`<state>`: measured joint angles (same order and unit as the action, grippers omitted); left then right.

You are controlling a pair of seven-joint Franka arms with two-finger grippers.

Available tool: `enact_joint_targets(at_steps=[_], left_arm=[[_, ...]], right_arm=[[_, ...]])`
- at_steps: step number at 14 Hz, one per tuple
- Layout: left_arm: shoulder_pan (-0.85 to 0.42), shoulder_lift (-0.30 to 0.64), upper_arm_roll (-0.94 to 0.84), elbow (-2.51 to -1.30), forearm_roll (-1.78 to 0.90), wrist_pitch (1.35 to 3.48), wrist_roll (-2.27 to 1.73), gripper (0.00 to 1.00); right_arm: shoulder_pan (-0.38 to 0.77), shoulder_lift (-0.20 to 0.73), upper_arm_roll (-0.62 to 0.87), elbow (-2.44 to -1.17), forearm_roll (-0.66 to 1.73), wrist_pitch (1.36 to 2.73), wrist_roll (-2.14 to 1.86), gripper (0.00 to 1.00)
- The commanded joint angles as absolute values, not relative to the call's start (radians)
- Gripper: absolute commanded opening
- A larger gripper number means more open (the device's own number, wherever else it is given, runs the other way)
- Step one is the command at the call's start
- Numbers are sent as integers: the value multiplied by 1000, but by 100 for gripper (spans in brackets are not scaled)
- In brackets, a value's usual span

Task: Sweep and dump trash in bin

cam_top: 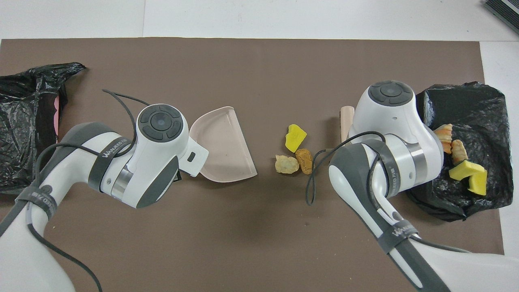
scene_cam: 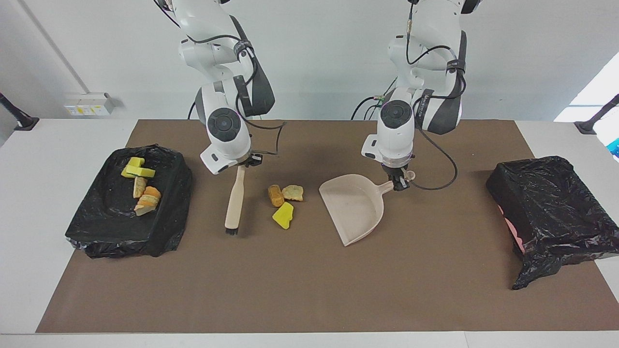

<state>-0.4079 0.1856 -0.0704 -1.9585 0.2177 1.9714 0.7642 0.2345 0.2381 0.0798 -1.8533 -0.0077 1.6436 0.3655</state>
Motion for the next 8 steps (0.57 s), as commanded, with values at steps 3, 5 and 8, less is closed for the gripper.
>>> enact_joint_targets(at_steps=[3,5,8], left_arm=[[-472,94,-71,-2100,242,2057,775,0],[-471,83,-71,-2118,242,2060,775,0],[-462,80,-72,-2128,241,2063,773,0]], right_arm=[[340,301,94,-1859,44,1687,321,0],[371,317,94,-1858,103,1732,319,0],[390,322,116,-1855,259,1807,273,0]])
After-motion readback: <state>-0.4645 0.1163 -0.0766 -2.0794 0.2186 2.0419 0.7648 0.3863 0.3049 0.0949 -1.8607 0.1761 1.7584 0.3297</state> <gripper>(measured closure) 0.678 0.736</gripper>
